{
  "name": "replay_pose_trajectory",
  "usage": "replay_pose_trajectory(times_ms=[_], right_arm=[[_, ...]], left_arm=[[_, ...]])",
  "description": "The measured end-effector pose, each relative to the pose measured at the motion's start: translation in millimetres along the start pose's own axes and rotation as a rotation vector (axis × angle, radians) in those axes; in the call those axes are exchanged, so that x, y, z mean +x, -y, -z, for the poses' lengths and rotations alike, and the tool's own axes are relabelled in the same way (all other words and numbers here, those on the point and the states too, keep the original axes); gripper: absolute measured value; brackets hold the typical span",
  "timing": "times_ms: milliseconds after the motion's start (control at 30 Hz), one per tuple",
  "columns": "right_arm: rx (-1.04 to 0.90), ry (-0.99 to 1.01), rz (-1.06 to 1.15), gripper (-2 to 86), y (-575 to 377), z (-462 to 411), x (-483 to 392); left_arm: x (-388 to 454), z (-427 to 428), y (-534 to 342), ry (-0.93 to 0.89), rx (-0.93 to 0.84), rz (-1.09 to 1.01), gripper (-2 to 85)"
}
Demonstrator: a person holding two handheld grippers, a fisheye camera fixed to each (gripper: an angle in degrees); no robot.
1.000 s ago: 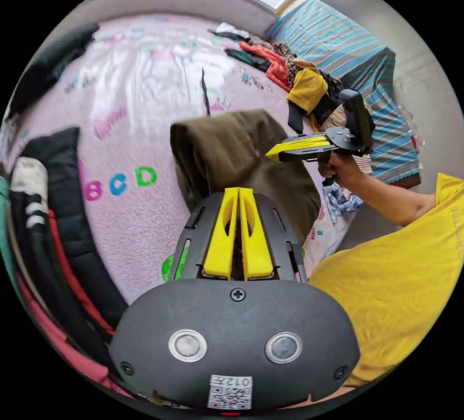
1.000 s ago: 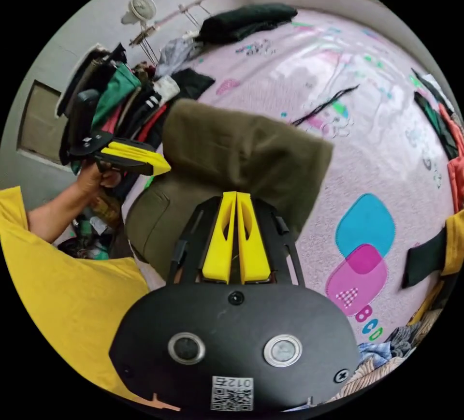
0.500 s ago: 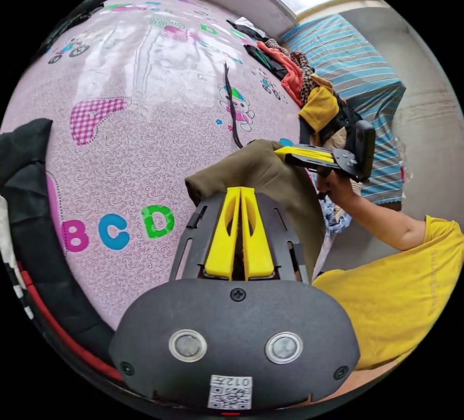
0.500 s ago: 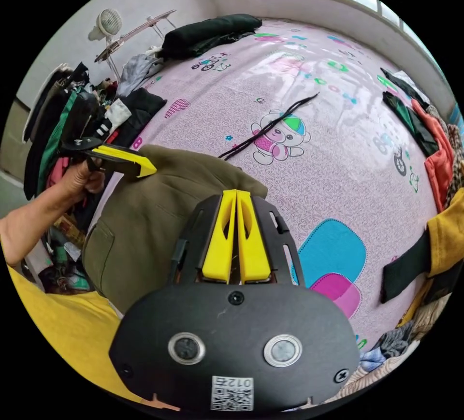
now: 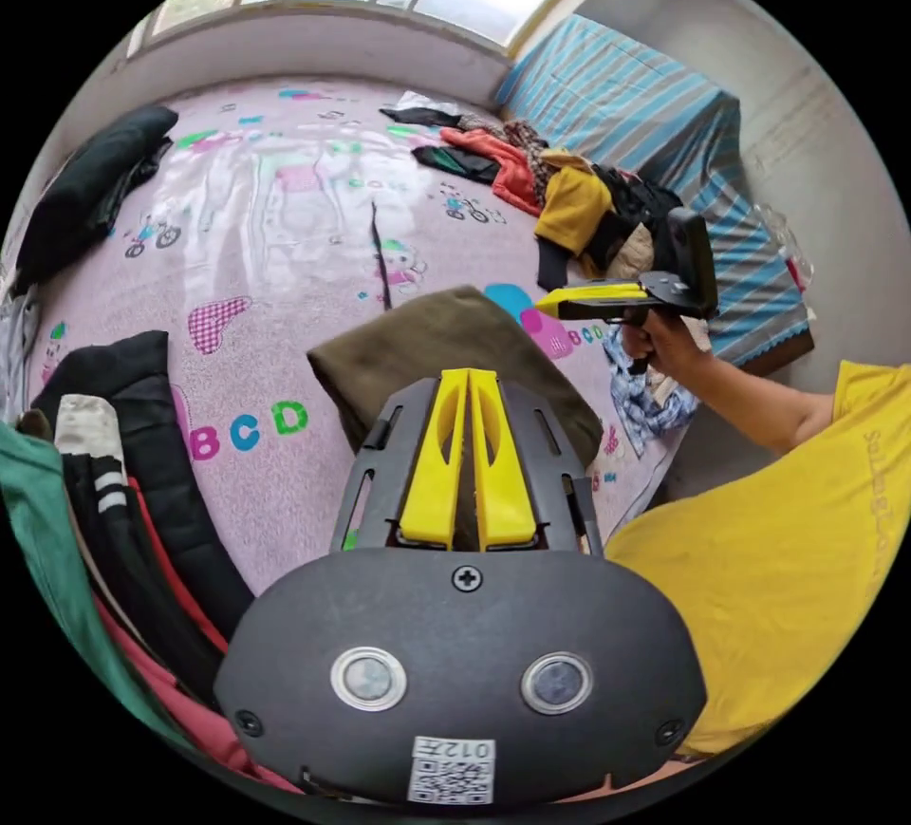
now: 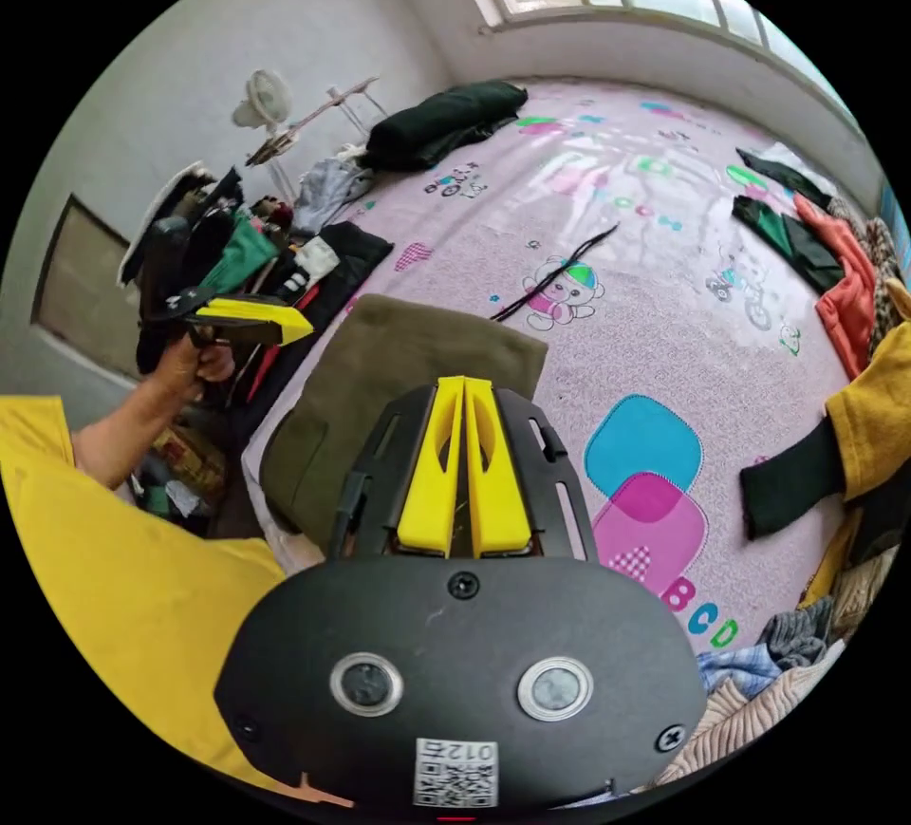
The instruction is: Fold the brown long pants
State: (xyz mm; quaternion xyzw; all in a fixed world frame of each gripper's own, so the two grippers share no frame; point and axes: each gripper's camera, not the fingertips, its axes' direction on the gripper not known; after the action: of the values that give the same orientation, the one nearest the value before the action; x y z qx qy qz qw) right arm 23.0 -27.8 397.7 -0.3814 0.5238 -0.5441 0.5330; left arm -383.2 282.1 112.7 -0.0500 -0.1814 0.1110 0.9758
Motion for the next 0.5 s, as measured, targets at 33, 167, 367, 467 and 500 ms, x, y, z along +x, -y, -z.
replay_pose_trajectory(times_ms=[33, 167, 367, 467, 500], right_arm=[[-0.006, -0.04, 0.027, 0.7, -20, 3, -16], [-0.129, -0.173, 0.062, 0.7, -58, -27, -38], [-0.273, -0.184, -0.025, 0.6, -64, -89, -21], [-0.287, -0.132, -0.11, 0.6, -55, -88, -14], [-0.281, -0.11, -0.129, 0.6, -53, -82, -13]], left_arm=[[11, -9, -12, 0.033, -0.055, -0.006, 0.2], [4, -49, -32, 0.066, -0.195, 0.019, 0.1], [-75, -87, -40, -0.233, -0.186, 0.172, -0.1], [-85, -77, -42, -0.304, -0.165, 0.207, 0.0], [-79, -63, -43, -0.302, -0.14, 0.207, 0.1]])
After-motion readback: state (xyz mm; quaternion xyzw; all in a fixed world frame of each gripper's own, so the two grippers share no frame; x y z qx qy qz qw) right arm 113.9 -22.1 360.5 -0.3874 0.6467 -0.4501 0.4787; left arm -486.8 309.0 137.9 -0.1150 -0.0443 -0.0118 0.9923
